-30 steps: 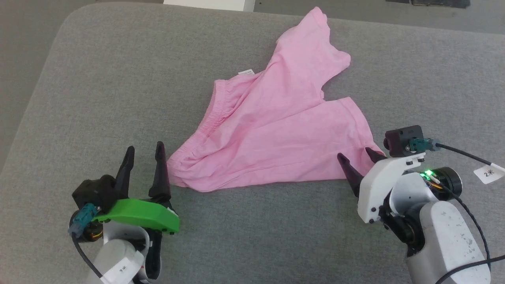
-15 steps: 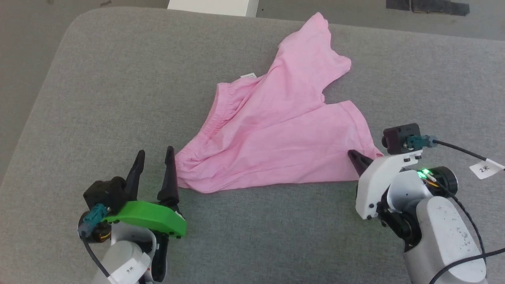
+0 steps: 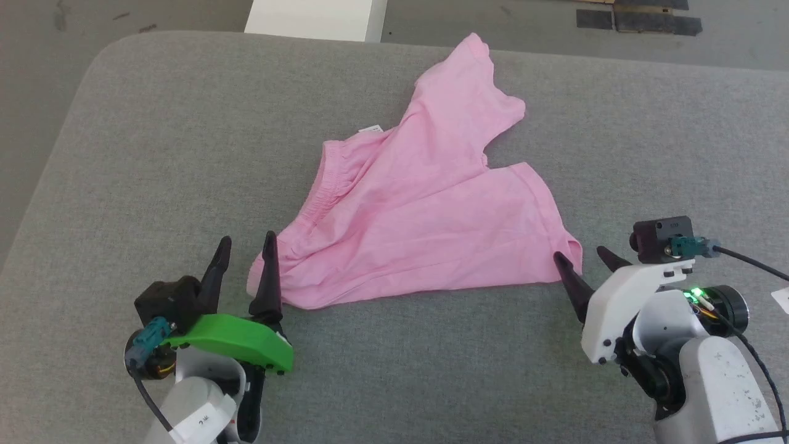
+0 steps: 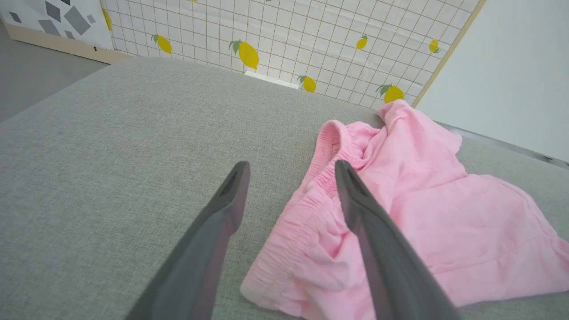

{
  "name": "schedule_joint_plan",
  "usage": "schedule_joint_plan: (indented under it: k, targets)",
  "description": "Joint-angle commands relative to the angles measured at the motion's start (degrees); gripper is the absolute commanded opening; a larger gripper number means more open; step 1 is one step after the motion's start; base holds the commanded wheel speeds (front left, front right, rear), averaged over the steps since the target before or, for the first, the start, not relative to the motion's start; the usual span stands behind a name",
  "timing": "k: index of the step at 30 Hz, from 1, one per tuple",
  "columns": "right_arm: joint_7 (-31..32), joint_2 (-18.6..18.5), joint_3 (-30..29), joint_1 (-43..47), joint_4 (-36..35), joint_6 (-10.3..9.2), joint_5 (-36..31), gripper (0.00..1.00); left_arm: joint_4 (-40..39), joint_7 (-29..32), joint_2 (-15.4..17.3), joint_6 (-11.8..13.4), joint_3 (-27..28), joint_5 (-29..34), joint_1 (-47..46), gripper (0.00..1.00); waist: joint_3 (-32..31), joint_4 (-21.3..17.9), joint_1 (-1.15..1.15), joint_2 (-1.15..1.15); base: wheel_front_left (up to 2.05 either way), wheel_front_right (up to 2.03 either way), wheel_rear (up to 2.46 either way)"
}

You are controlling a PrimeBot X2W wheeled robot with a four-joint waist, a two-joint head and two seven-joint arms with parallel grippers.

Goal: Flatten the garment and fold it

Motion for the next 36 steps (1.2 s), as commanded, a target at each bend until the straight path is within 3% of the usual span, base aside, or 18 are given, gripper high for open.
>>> schedule_joint_plan:
  k: [1, 7, 15, 16, 17, 20, 27, 28, 30, 36]
  targets:
    - [0.57, 0.04, -0.16, -0.12, -0.24, -0.08, -0.05, 1.0, -0.19, 0.11, 0.5, -0.27, -0.03, -0.02, -0.46, 1.0, 0.46, 0.05, 0.0, 0.0, 0.0, 0.0, 0.0]
    - [4.64, 0.04, 1.72, -4.49, 3.83, -0.08, 0.58, 1.0, -0.38, 0.17, 0.49, -0.2, -0.53, -0.06, -1.42, 1.0, 2.1, 1.29, 0.0, 0.0, 0.0, 0.0, 0.0]
    - [5.3, 0.03, 4.28, -7.28, 6.43, -0.08, 1.93, 1.0, -0.07, -0.02, 0.56, -0.01, -0.61, -0.4, -1.62, 1.0, 2.83, 1.92, 0.0, 0.0, 0.0, 0.0, 0.0]
    - [5.21, 0.03, 4.14, -7.59, 6.87, -0.08, 1.91, 0.82, -0.04, -0.02, 0.55, -0.01, -0.68, -0.44, -1.69, 1.0, 2.89, 1.97, 0.0, 0.0, 0.0, 0.0, 0.0]
    - [5.02, 0.03, 3.95, -7.87, 7.2, -0.08, 1.82, 0.48, -0.02, 0.0, 0.54, -0.02, -0.75, -0.47, -1.75, 1.0, 2.93, 1.99, 0.0, 0.0, 0.0, 0.0, 0.0]
    - [3.38, 0.03, 3.94, -8.7, 7.59, -0.08, 1.44, 0.0, 0.01, 0.05, 0.54, -0.02, -0.95, -0.55, -1.95, 1.0, 2.99, 1.98, 0.0, 0.0, 0.0, 0.0, 0.0]
    - [0.28, -0.58, 4.34, -4.38, 2.19, -0.08, 1.45, 0.0, 0.37, 0.12, 0.67, 0.11, -1.25, -0.82, -1.36, 1.0, 1.53, 1.74, 0.0, 0.0, 0.0, 0.0, 0.0]
    - [-0.4, -0.82, 3.47, 1.47, -3.72, -0.08, 0.83, 0.0, 0.51, 0.29, 0.83, 0.21, -1.26, -1.07, -0.82, 1.0, 0.63, 1.4, 0.0, 0.0, 0.0, 0.0, 0.0]
    - [-0.14, -0.67, 1.89, 6.33, -7.55, -0.08, 0.36, 0.0, 0.56, 0.39, 0.97, 0.3, -1.21, -1.23, -0.51, 1.0, 0.09, 1.02, 0.0, 0.0, 0.0, 0.0, 0.0]
    - [1.15, -0.12, -3.82, 18.94, -14.65, -0.08, -2.41, 0.0, 0.22, 0.82, 1.58, 0.54, -1.13, -1.46, 0.03, 1.0, -0.71, -0.59, 0.0, 0.0, 0.0, 0.0, 0.0]
